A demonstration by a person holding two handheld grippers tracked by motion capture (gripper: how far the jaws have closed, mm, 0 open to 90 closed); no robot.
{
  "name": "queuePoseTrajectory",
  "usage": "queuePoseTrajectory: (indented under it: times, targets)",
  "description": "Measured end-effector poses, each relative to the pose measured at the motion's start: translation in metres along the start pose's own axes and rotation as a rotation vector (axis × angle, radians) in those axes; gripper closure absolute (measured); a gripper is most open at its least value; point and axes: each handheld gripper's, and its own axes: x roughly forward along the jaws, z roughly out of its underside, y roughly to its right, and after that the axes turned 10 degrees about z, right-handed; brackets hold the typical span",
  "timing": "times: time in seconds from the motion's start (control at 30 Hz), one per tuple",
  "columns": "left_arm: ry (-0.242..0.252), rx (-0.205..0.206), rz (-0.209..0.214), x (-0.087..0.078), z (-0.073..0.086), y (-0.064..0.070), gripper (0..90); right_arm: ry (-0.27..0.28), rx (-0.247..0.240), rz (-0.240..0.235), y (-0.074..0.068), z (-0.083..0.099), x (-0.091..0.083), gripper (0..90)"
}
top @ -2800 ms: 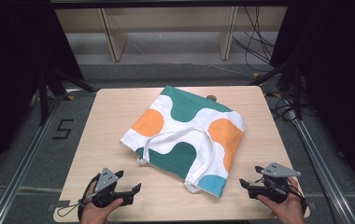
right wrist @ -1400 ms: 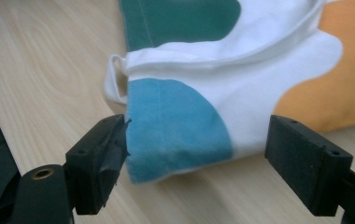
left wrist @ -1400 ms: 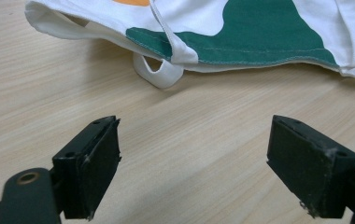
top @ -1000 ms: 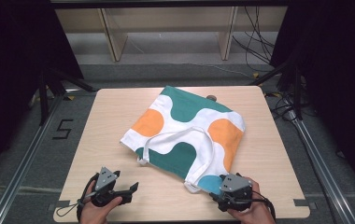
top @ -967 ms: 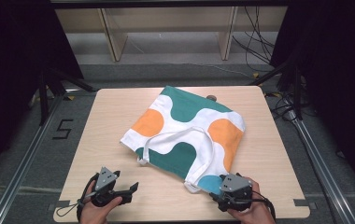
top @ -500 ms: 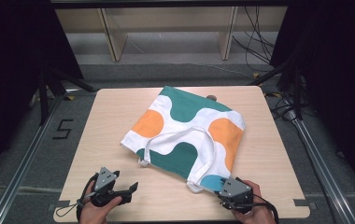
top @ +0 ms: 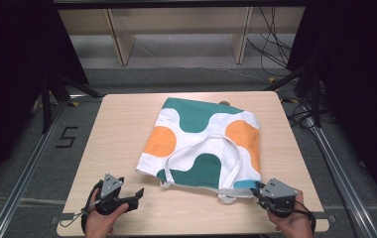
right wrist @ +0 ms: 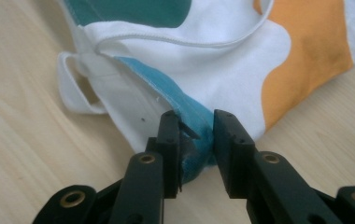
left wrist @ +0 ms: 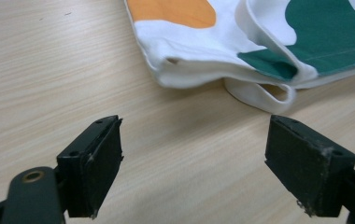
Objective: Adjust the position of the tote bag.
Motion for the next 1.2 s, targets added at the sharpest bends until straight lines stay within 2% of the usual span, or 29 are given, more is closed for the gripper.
queuePoseTrajectory:
  times: [0.03, 0.07, 0.23, 0.37, 0.43, 0.47, 0.5, 0.53, 0.6, 0.67, 0.73, 0.77, 0.8, 0.83, 0.87, 0.97, 1.07, 1.13, 1.2]
  targets:
    - [0.004, 0.004, 0.004, 0.003, -0.001, -0.001, 18.1, 0.000, 0.000, 0.000, 0.000, 0.000, 0.000, 73.7]
    - [0.002, 0.014, -0.003, 0.006, -0.003, -0.001, 19.4, 0.005, 0.027, 0.007, 0.006, 0.002, 0.000, 74.0]
    - [0.004, 0.044, 0.009, 0.021, -0.011, -0.004, 27.5, 0.010, 0.034, 0.004, 0.011, 0.004, 0.001, 74.2]
    - [-0.025, 0.054, -0.019, 0.032, -0.014, -0.012, 34.7, 0.010, 0.034, 0.005, 0.013, 0.005, 0.002, 74.3]
    - [0.025, 0.023, -0.022, 0.035, -0.017, -0.015, 36.0, 0.012, 0.033, -0.001, 0.014, 0.006, 0.003, 74.2]
    - [0.031, 0.010, -0.006, 0.036, -0.018, -0.018, 36.1, 0.012, 0.031, -0.005, 0.014, 0.006, 0.003, 74.2]
    - [0.027, 0.010, -0.007, 0.038, -0.019, -0.019, 36.5, 0.012, 0.034, -0.009, 0.014, 0.007, 0.003, 74.2]
    - [0.014, 0.025, -0.017, 0.039, -0.019, -0.019, 40.9, 0.011, 0.036, -0.012, 0.014, 0.006, 0.003, 74.2]
    - [0.022, 0.036, -0.033, 0.043, -0.021, -0.021, 43.4, 0.013, 0.034, -0.012, 0.014, 0.006, 0.004, 74.1]
    - [0.056, 0.039, -0.028, 0.045, -0.025, -0.021, 45.9, 0.012, 0.036, -0.013, 0.014, 0.006, 0.003, 74.1]
    - [0.063, 0.080, -0.018, 0.050, -0.030, -0.020, 54.4, 0.006, 0.039, -0.015, 0.014, 0.006, 0.004, 74.0]
    - [0.065, 0.113, -0.010, 0.052, -0.032, -0.020, 54.4, 0.006, 0.039, -0.015, 0.014, 0.006, 0.004, 74.0]
    - [0.056, 0.140, -0.009, 0.054, -0.033, -0.020, 58.1, 0.008, 0.039, -0.017, 0.014, 0.007, 0.005, 73.9]
    - [0.042, 0.173, -0.021, 0.055, -0.035, -0.019, 67.7, 0.000, 0.052, -0.020, 0.014, 0.007, 0.006, 73.7]
    - [0.041, 0.194, -0.021, 0.055, -0.035, -0.019, 67.7, -0.001, 0.056, -0.019, 0.014, 0.008, 0.006, 73.5]
    - [0.021, 0.222, -0.006, 0.052, -0.036, -0.017, 71.8, -0.009, 0.035, -0.018, 0.013, 0.008, 0.008, 73.3]
    - [0.001, 0.262, 0.015, 0.040, -0.035, -0.015, 75.3, -0.029, -0.002, -0.006, 0.014, 0.010, 0.010, 74.9]
    - [-0.014, 0.243, 0.038, 0.033, -0.031, -0.010, 76.4, -0.030, -0.003, -0.008, 0.016, 0.010, 0.010, 76.4]
    - [-0.034, 0.278, 0.042, 0.027, -0.024, -0.002, 77.1, -0.036, 0.010, -0.008, 0.017, 0.011, 0.008, 77.0]
